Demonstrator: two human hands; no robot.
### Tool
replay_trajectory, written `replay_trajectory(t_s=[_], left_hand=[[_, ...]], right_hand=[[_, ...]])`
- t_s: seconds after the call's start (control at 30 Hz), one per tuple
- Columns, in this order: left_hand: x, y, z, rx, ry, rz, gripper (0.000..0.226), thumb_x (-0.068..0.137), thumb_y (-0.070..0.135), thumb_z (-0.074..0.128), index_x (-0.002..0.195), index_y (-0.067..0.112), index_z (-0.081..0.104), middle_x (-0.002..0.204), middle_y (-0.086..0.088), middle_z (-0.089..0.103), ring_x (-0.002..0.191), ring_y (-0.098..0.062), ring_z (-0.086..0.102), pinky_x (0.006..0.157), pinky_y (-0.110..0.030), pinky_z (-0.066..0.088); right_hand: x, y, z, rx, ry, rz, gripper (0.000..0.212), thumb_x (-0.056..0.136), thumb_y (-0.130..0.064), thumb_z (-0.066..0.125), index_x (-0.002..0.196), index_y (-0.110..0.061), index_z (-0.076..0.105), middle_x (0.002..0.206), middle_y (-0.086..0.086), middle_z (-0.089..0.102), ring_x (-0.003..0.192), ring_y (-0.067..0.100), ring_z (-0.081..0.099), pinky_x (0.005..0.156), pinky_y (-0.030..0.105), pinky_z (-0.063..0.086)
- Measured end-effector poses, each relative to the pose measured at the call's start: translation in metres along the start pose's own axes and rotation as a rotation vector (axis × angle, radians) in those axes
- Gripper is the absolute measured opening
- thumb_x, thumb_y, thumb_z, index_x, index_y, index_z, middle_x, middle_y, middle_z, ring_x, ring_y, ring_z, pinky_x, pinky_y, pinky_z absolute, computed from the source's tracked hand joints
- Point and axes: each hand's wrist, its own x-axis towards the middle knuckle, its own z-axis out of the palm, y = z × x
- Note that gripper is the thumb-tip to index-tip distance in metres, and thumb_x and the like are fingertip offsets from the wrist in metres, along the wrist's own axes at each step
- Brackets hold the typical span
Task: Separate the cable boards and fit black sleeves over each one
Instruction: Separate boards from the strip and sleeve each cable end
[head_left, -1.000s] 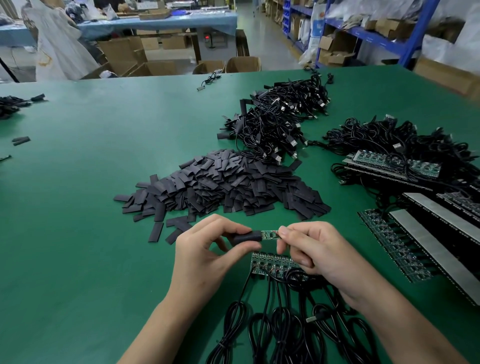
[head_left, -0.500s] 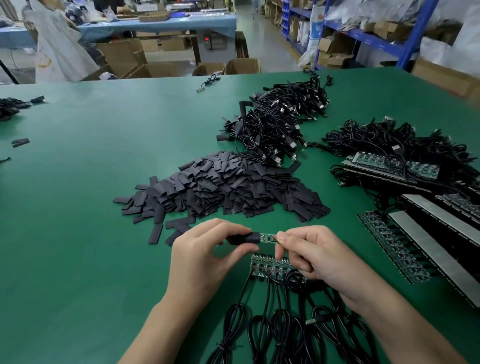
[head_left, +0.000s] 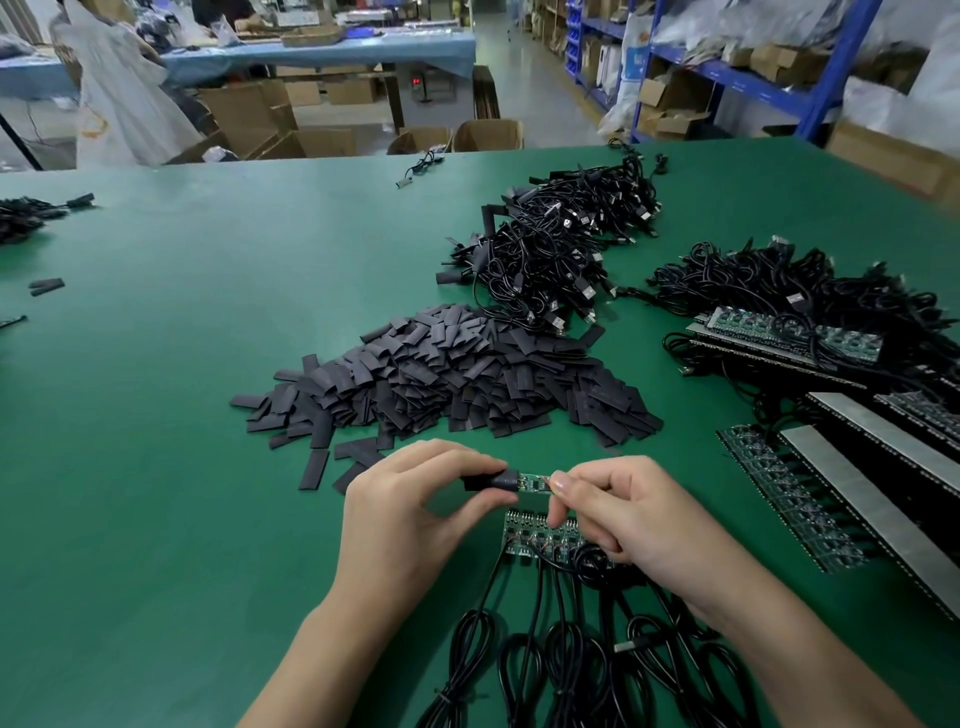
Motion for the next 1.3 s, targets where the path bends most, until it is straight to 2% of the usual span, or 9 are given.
replay_trajectory(t_s=[0.17, 0.27, 0.37, 0.5, 0.83, 0.93, 1.07, 1.2, 1.3], left_hand=[[-0.001, -0.001, 0.005, 0.078, -0.03, 0.115, 0.024, 0.085, 0.044, 0.081, 0.096, 0.023, 0.081, 0.094, 0.016, 0.074, 0.084, -0.005, 0.069, 0.072, -0.03, 0.058], [-0.001, 0.0, 0.005, 0.073, -0.049, 0.122, 0.023, 0.086, 0.044, 0.081, 0.097, 0.024, 0.08, 0.093, 0.016, 0.074, 0.082, -0.004, 0.068, 0.07, -0.03, 0.057], [0.0, -0.001, 0.003, 0.044, -0.044, 0.09, 0.022, 0.085, 0.043, 0.081, 0.097, 0.025, 0.08, 0.093, 0.017, 0.074, 0.083, -0.004, 0.069, 0.07, -0.031, 0.058], [0.0, -0.002, 0.003, 0.003, -0.054, 0.094, 0.024, 0.086, 0.042, 0.081, 0.098, 0.022, 0.081, 0.092, 0.015, 0.075, 0.083, -0.004, 0.07, 0.07, -0.031, 0.058], [-0.001, -0.001, 0.005, -0.001, -0.092, 0.188, 0.024, 0.088, 0.041, 0.079, 0.096, 0.018, 0.081, 0.091, 0.013, 0.075, 0.082, -0.003, 0.069, 0.07, -0.027, 0.057], [-0.001, 0.0, 0.006, -0.006, -0.084, 0.174, 0.024, 0.088, 0.041, 0.078, 0.097, 0.019, 0.081, 0.091, 0.012, 0.075, 0.082, -0.004, 0.069, 0.07, -0.029, 0.057], [-0.001, 0.001, 0.006, -0.043, -0.052, 0.116, 0.025, 0.087, 0.04, 0.08, 0.102, 0.02, 0.081, 0.095, 0.013, 0.075, 0.087, -0.006, 0.07, 0.074, -0.031, 0.058], [0.0, 0.003, 0.004, -0.069, 0.055, -0.015, 0.033, 0.082, 0.035, 0.083, 0.111, 0.021, 0.079, 0.097, 0.013, 0.074, 0.085, -0.003, 0.068, 0.074, -0.022, 0.055], [0.0, 0.004, 0.002, -0.122, 0.146, -0.086, 0.025, 0.08, 0.025, 0.083, 0.104, 0.018, 0.081, 0.093, 0.013, 0.075, 0.081, -0.006, 0.069, 0.071, -0.018, 0.053]], right_hand=[[0.0, 0.0, 0.004, -0.13, 0.018, -0.048, 0.037, 0.103, -0.046, 0.055, 0.08, -0.026, 0.074, 0.052, -0.007, 0.042, 0.052, 0.016, 0.035, 0.056, 0.034, 0.03], [-0.002, -0.001, 0.006, -0.229, 0.0, -0.092, 0.033, 0.104, -0.044, 0.054, 0.083, -0.03, 0.074, 0.052, -0.009, 0.043, 0.05, 0.008, 0.036, 0.055, 0.03, 0.03], [-0.004, -0.003, 0.002, -0.242, -0.007, -0.118, 0.023, 0.103, -0.038, 0.06, 0.087, -0.027, 0.072, 0.059, -0.017, 0.054, 0.055, -0.002, 0.048, 0.057, 0.013, 0.035], [-0.003, -0.003, 0.0, -0.243, 0.046, -0.131, 0.019, 0.099, -0.033, 0.065, 0.083, -0.024, 0.066, 0.061, -0.013, 0.052, 0.055, 0.0, 0.043, 0.058, 0.016, 0.037], [-0.003, 0.0, -0.001, -0.28, -0.049, -0.128, 0.017, 0.099, -0.038, 0.064, 0.085, -0.03, 0.071, 0.068, 0.003, 0.055, 0.061, 0.005, 0.044, 0.061, 0.024, 0.036], [-0.003, 0.0, -0.002, -0.26, -0.052, -0.119, 0.016, 0.098, -0.039, 0.064, 0.087, -0.031, 0.072, 0.071, 0.004, 0.06, 0.062, 0.004, 0.047, 0.063, 0.024, 0.039], [-0.002, -0.001, -0.004, -0.198, -0.031, -0.107, 0.019, 0.093, -0.045, 0.061, 0.087, -0.03, 0.072, 0.066, -0.011, 0.06, 0.062, 0.002, 0.055, 0.065, 0.021, 0.042], [-0.001, -0.001, -0.006, -0.138, 0.015, -0.105, 0.019, 0.101, -0.029, 0.063, 0.086, -0.029, 0.073, 0.062, -0.009, 0.061, 0.06, 0.003, 0.054, 0.063, 0.016, 0.041], [0.0, -0.003, -0.005, -0.087, 0.036, -0.096, 0.019, 0.101, -0.026, 0.063, 0.085, -0.028, 0.074, 0.062, -0.006, 0.062, 0.058, 0.002, 0.053, 0.062, 0.012, 0.043]])
